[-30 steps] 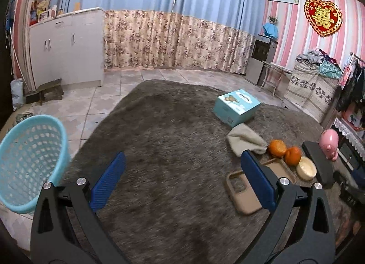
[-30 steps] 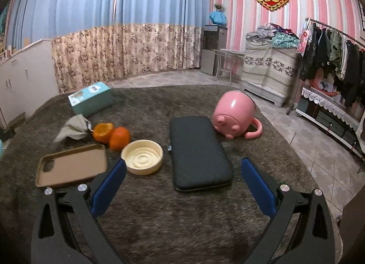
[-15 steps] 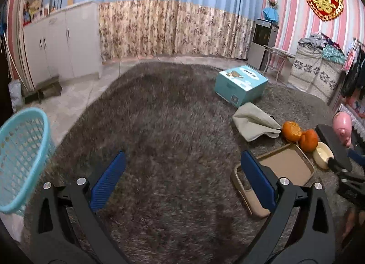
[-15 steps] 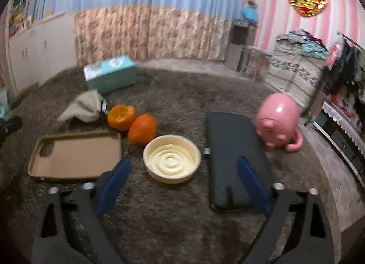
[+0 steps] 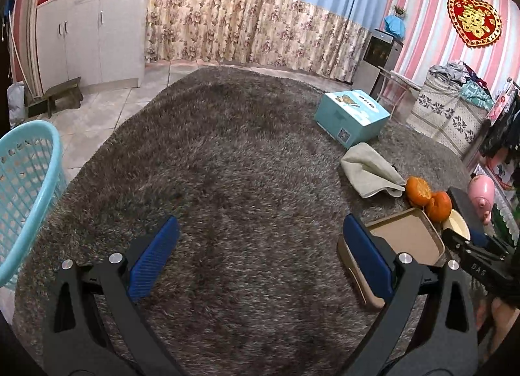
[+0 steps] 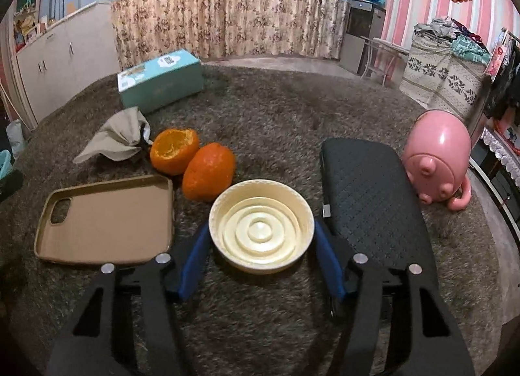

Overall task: Collect trash
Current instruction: 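Grasp the cream ringed bowl rim with the right tool, then grasp the grey cloth with the left tool while the right holds the bowl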

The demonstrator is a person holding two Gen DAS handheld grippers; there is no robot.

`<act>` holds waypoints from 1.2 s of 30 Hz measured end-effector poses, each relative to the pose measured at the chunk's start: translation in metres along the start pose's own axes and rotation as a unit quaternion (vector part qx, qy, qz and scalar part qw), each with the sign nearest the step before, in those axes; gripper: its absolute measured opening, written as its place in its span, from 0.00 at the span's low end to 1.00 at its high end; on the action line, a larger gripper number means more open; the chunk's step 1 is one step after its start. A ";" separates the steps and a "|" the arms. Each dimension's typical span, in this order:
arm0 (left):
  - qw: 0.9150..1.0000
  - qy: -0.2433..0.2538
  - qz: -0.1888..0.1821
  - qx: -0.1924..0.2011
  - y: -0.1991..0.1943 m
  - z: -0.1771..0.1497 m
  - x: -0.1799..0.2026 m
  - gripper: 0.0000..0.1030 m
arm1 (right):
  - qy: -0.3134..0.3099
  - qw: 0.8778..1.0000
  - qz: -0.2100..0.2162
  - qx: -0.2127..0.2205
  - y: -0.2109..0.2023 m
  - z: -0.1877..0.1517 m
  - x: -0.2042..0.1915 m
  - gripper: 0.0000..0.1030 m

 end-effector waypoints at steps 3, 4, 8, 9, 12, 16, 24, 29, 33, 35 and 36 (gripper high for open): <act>1.000 0.007 0.005 0.003 0.000 0.000 0.004 0.95 | 0.007 0.999 -0.005 0.031 -0.015 0.002 0.006 0.59; 1.000 0.010 0.006 0.003 0.000 -0.001 0.005 0.95 | 0.008 0.999 -0.017 0.048 -0.023 0.005 0.010 0.59; 0.999 0.032 0.013 -0.004 0.012 0.003 0.019 0.95 | 0.030 0.994 -0.062 0.086 -0.034 0.019 0.036 0.59; 0.999 0.035 0.015 -0.006 0.014 0.005 0.022 0.95 | 0.035 0.993 -0.067 0.086 -0.033 0.021 0.041 0.59; 0.999 0.040 -0.003 0.000 0.021 0.016 0.038 0.95 | 0.049 0.994 -0.063 0.079 -0.024 0.019 0.050 0.59; 0.997 0.068 -0.019 -0.009 0.034 0.025 0.065 0.95 | 0.050 0.994 -0.058 0.084 -0.025 0.018 0.052 0.59; 0.997 0.059 -0.032 -0.046 0.073 0.046 0.089 0.94 | 0.057 0.994 -0.051 0.081 -0.019 0.013 0.056 0.59; 0.993 0.079 -0.039 -0.076 0.088 0.031 0.099 0.77 | 0.051 0.994 -0.055 0.078 -0.018 0.010 0.056 0.59; 0.989 0.120 -0.043 -0.077 0.086 0.024 0.113 0.50 | 0.051 0.994 -0.058 0.078 -0.017 0.009 0.056 0.59; 0.988 0.131 -0.049 -0.071 0.083 0.022 0.116 0.39 | 0.049 0.994 -0.060 0.078 -0.017 0.008 0.056 0.59; 0.988 0.131 -0.049 -0.068 0.081 0.022 0.116 0.38 | 0.047 0.994 -0.061 0.078 -0.016 0.009 0.054 0.59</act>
Point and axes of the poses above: each gripper's, at about its wrist camera, not at the fingertips, and y roughly the way its jaws point, x to its right, z to its top, the point moved 3 cm from there along y, roughly the way its jaws point, and after that the axes turned 3 degrees about -x, right-handed, at the moved point
